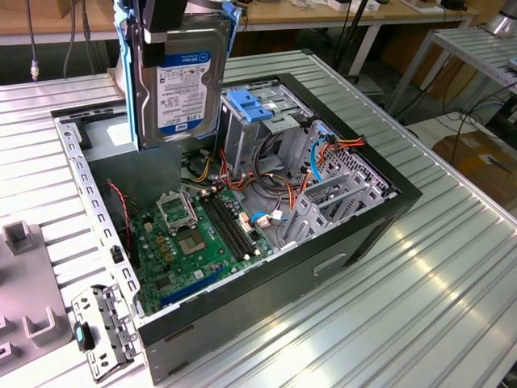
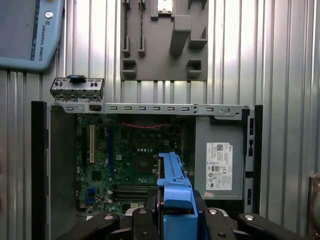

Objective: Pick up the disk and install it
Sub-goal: 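Insert the disk into the insertion slot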

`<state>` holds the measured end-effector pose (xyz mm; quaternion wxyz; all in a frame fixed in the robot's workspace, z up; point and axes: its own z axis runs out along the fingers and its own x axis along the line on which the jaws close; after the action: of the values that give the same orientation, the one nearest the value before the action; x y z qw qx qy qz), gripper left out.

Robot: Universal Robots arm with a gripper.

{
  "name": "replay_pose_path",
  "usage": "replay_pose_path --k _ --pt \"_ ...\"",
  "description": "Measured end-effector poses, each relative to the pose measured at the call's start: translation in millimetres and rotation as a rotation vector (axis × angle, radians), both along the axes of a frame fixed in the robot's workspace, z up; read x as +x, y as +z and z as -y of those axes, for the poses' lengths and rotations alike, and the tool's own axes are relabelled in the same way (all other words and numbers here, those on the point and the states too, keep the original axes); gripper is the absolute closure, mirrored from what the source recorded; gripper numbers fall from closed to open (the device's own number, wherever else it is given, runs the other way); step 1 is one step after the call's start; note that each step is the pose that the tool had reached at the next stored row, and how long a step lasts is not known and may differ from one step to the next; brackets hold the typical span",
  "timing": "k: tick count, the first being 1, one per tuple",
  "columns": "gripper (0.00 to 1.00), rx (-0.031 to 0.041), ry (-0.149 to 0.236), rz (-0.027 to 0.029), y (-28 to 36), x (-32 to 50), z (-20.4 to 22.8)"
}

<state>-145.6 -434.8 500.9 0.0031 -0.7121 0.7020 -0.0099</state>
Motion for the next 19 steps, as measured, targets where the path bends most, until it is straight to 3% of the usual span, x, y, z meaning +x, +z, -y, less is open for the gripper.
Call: replay_pose_path --k 5,9,11,12,13,14,19 --pt "0.63 -0.0016 0.000 0.0000 0.0 0.7 6.2" --pt "0.63 -0.0023 0.000 -0.0001 0.0 4.8 7.2" --pt "0.63 -0.0025 0.000 -0.0002 0.0 11.7 7.5" --pt "0.63 -0.0027 0.000 -0.0005 0.0 29.2 7.8" --pt "0.63 -0.0028 0.000 -0.0006 -0.2 41.5 10.7" --pt "0.63 -0.0029 0.000 -0.0006 -0.4 41.9 15.3" --pt "0.63 -0.0041 -0.001 -0.0006 -0.7 42.5 28.6"
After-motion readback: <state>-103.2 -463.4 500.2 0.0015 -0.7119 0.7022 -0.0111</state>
